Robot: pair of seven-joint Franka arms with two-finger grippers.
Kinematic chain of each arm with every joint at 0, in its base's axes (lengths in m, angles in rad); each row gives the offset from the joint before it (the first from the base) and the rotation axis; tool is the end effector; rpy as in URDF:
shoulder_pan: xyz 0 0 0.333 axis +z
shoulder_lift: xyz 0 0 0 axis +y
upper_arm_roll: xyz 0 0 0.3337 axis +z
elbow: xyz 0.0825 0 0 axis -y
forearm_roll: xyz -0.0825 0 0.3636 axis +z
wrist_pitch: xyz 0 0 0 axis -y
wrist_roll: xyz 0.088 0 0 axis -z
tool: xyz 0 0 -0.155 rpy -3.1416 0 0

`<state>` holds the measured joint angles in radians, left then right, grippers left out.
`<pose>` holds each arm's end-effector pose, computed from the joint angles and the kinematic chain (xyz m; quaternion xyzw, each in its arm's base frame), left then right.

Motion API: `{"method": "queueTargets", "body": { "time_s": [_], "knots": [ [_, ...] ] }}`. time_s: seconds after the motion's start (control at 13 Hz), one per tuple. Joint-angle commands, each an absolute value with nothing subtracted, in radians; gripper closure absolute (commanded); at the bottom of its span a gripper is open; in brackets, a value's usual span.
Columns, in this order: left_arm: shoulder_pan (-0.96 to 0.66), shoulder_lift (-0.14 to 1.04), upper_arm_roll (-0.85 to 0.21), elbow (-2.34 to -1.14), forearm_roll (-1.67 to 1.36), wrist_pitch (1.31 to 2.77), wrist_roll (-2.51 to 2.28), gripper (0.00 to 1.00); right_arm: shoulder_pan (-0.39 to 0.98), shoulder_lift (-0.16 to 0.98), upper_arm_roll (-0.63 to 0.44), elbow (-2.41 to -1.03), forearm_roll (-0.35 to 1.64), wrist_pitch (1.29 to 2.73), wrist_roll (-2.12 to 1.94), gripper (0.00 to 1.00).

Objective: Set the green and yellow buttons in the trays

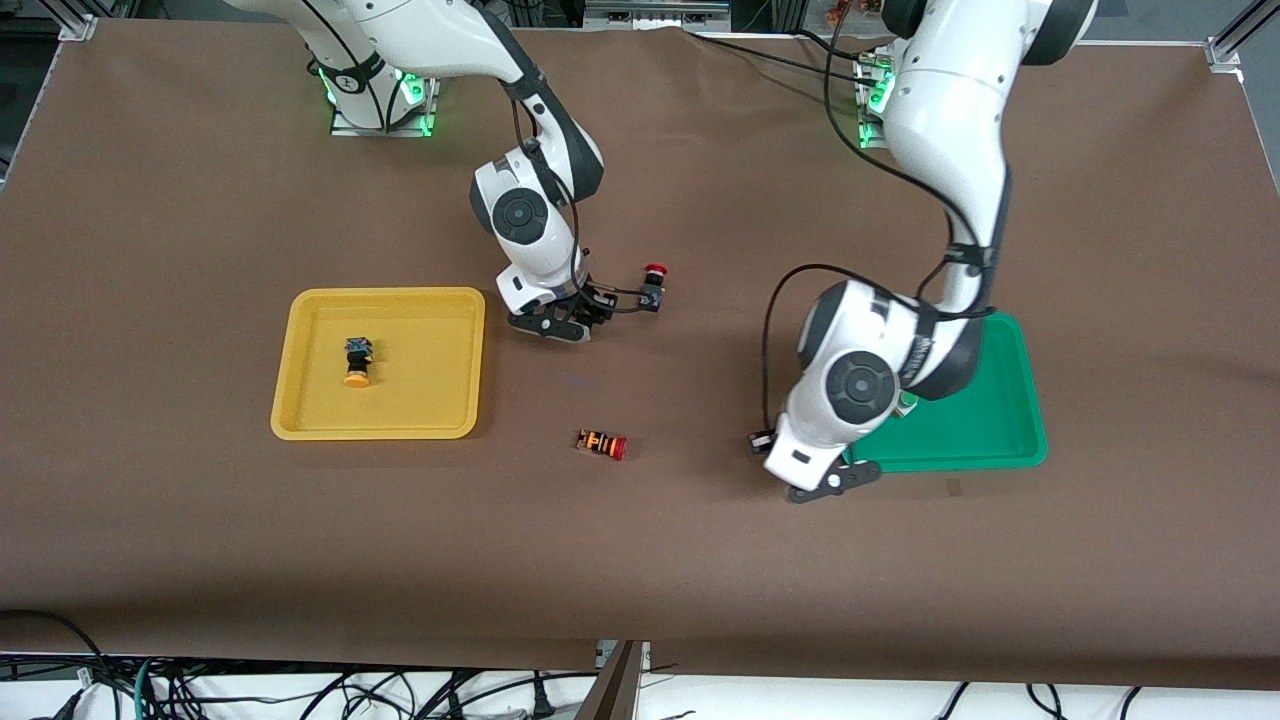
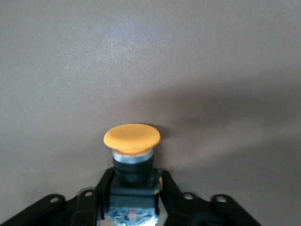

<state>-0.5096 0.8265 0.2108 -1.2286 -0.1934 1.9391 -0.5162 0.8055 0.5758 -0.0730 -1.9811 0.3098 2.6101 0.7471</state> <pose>0.6815 -0.2699 0.2457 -0.9917 -0.1183 0.0490 0.0108 0.4578 0.4134 0.1611 -0.9889 0.1317 0.0205 0.0657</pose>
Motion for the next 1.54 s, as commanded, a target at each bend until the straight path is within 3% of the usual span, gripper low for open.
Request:
{"method": "queueTargets", "body": {
  "time_s": [0.0, 0.23, 0.38, 0.46, 0.54, 0.62, 0.69, 0.77, 0.85, 1.08, 1.46],
  "knots": [
    [-0.386, 0.764, 0.218, -1.27, -0.178, 1.801, -0.176, 0.95, 0.81, 0.507, -0.151, -1.974, 0.328, 2.478, 0.622, 1.0],
    [-0.261, 0.672, 0.216, -1.402, -0.109, 1.769, 0.124, 0.96, 0.811, 0.439, -0.32, -1.976, 0.324, 2.279, 0.343, 1.0],
    [-0.242, 0.62, 0.216, -1.579, -0.109, 1.862, 0.163, 0.96, 0.811, 0.443, -0.437, -1.999, 0.325, 2.25, 0.122, 1.0],
    [-0.25, 0.574, 0.209, -1.686, -0.109, 1.946, 0.153, 0.89, 0.81, 0.448, -0.478, -2.026, 0.327, 2.252, 0.071, 1.0],
    [-0.262, 0.565, 0.209, -1.706, -0.109, 1.953, 0.146, 0.87, 0.81, 0.451, -0.486, -2.057, 0.327, 2.267, 0.069, 1.0],
    [-0.267, 0.554, 0.207, -1.704, -0.11, 1.947, 0.141, 0.57, 0.81, 0.451, -0.488, -2.101, 0.327, 2.314, 0.068, 0.91],
    [-0.267, 0.548, 0.206, -1.7, -0.11, 1.945, 0.138, 0.01, 0.81, 0.453, -0.486, -2.141, 0.328, 2.382, 0.061, 0.78],
    [-0.267, 0.548, 0.207, -1.695, -0.112, 1.941, 0.138, 0.0, 0.805, 0.456, -0.486, -2.154, 0.33, 2.416, 0.042, 0.34],
    [-0.265, 0.548, 0.207, -1.694, -0.11, 1.939, 0.141, 0.0, 0.792, 0.457, -0.488, -2.148, 0.331, 2.416, 0.035, 0.05],
    [-0.264, 0.54, 0.207, -1.669, -0.11, 1.934, 0.149, 0.0, 0.787, 0.398, -0.489, -2.096, 0.331, 2.338, 0.046, 0.01],
    [-0.242, 0.332, 0.216, -1.647, -0.098, 1.875, 0.144, 0.0, 0.788, 0.243, -0.534, -1.976, 0.311, 2.149, 0.043, 0.01]
  ]
}}
